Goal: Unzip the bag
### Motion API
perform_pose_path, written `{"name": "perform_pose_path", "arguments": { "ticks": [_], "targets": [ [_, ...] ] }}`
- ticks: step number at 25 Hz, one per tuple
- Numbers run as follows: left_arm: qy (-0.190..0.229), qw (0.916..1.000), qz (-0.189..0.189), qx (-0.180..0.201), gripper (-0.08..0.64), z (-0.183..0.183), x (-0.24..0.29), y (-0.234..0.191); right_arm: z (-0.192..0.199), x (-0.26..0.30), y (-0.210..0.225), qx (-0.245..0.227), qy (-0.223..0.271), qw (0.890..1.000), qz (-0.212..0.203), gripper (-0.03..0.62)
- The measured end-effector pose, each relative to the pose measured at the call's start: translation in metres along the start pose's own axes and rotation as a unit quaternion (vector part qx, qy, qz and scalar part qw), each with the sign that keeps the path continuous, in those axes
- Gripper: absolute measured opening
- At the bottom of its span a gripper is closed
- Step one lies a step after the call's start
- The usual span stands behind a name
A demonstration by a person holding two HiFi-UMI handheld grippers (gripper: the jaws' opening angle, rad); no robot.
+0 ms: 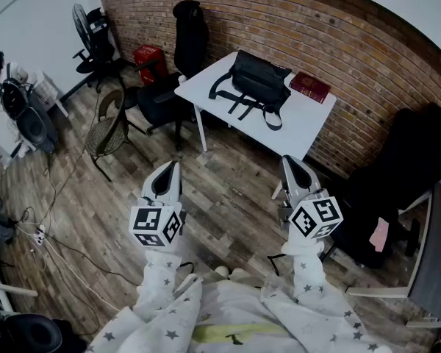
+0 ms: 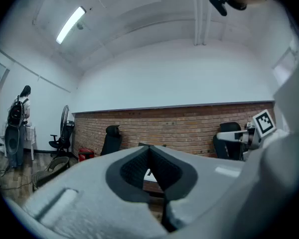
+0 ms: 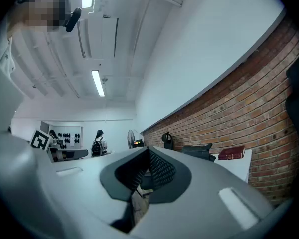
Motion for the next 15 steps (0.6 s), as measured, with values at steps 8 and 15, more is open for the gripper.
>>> {"name": "perform_pose_path", "arguments": {
  "ticks": [8,15],
  "targets": [
    [-0.001,1.0000,-0.004,-0.004,-0.002,0.004,0.006,0.004,0.001,-0.001,0.010,0.003,0.000,1.000,0.001,-0.003],
    [-0.001,1.0000,-0.005,0.003,-0.002,0.000,0.018,0.014,-0.005,0.002,0.026,0.016,0.015,1.000,-0.004,-0.003]
  ]
}}
Point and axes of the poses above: the fingertips, and each gripper's own axes: x forward along the fingers, y to its right, z out of its underside, the point moved 10 cm from there along -x, backward along the fingers, and after that the axes turned 6 degrees about z, right-handed, at the moved point
